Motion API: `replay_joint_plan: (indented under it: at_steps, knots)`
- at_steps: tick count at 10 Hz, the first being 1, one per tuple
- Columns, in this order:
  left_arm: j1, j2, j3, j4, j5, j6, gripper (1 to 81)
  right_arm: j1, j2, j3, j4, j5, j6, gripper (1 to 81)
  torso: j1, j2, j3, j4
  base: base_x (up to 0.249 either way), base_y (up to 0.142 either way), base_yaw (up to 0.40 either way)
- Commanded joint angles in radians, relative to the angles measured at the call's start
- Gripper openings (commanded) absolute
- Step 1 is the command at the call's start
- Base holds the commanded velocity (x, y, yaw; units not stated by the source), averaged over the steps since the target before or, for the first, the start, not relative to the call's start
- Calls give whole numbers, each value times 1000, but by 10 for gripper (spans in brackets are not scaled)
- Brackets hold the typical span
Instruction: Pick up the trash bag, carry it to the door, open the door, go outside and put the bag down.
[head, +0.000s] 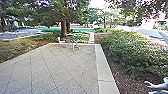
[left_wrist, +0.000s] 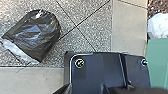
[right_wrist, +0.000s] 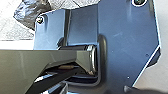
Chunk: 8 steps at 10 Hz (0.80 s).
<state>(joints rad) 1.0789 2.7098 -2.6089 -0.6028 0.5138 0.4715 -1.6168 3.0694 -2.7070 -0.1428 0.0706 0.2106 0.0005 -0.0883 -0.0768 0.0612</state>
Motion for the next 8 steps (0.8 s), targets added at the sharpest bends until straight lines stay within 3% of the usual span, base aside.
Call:
replay_joint_plan:
  at_steps: [1,3,4,6,8]
  knots:
    - [77,87,-28,-12,-84,107,811,34,16,15,-3,-46,3,811,0,0,-1,0,0,0,0]
    - [154,122,-23,-11,-144,153,811,34,16,15,-2,-25,7,811,0,-1,7,0,0,0,0]
    - [190,137,-23,-8,-187,161,811,34,18,15,0,-23,9,811,0,-1,7,0,0,0,0]
    - [250,174,-23,7,-306,208,811,22,21,15,-4,-11,7,811,0,-1,7,0,0,0,0]
    - [308,208,-23,49,-408,208,811,10,19,12,-3,37,9,811,0,-2,8,0,0,0,0]
